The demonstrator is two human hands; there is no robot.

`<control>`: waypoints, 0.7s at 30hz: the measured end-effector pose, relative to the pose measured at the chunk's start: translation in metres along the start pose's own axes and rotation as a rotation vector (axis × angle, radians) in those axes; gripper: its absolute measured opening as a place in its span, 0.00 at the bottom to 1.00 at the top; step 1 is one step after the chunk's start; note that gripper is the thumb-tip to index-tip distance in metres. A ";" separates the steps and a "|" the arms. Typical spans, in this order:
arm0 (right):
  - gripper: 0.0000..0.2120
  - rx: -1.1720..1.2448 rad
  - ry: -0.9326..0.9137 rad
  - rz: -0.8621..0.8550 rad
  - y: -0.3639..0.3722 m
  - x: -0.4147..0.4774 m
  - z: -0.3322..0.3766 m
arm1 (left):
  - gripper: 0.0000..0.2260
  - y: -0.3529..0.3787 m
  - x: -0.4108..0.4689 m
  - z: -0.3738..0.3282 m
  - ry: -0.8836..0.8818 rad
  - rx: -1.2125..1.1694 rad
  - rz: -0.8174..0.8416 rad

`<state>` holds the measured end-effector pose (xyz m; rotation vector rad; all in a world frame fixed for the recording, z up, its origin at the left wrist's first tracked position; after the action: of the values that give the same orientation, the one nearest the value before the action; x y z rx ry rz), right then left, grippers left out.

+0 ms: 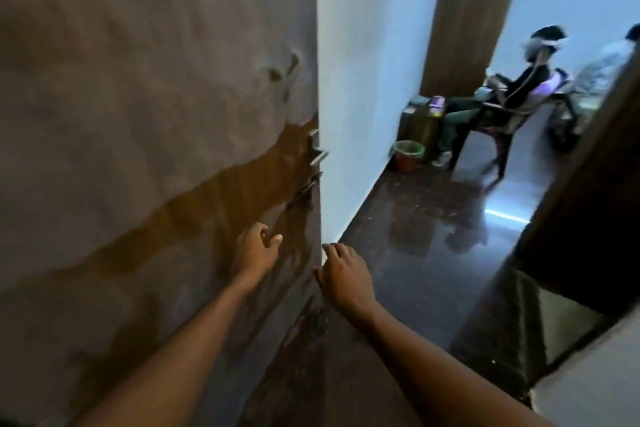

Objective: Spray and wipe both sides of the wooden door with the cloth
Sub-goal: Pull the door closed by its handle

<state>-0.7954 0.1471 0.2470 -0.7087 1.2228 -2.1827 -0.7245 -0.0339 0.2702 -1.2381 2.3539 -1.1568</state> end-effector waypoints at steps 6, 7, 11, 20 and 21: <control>0.29 -0.102 0.047 -0.112 -0.040 0.089 -0.050 | 0.21 0.039 0.127 -0.097 0.179 0.127 -0.144; 0.29 -0.106 0.071 -0.122 -0.043 0.101 -0.058 | 0.21 0.044 0.145 -0.110 0.202 0.170 -0.168; 0.29 -0.128 0.137 -0.124 -0.058 0.150 -0.087 | 0.20 0.077 0.215 -0.149 0.142 0.267 -0.049; 0.25 -0.131 0.233 -0.076 -0.045 0.174 -0.154 | 0.31 0.211 0.343 -0.147 -0.313 0.079 0.323; 0.25 -0.127 0.256 -0.071 -0.043 0.171 -0.164 | 0.20 0.215 0.342 -0.146 -0.402 -0.099 0.274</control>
<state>-1.0364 0.1487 0.2415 -0.5409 1.4966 -2.3246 -1.1373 -0.1509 0.2551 -1.0198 2.2029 -0.6440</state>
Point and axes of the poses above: each hand's wrist, its own x-axis towards the middle knuckle, its own y-axis out of the palm, z = x × y, the point moved 2 cm from there along x, towards the middle knuckle, and after that the axes turned 2 degrees about -z, right-handed, at the moved point
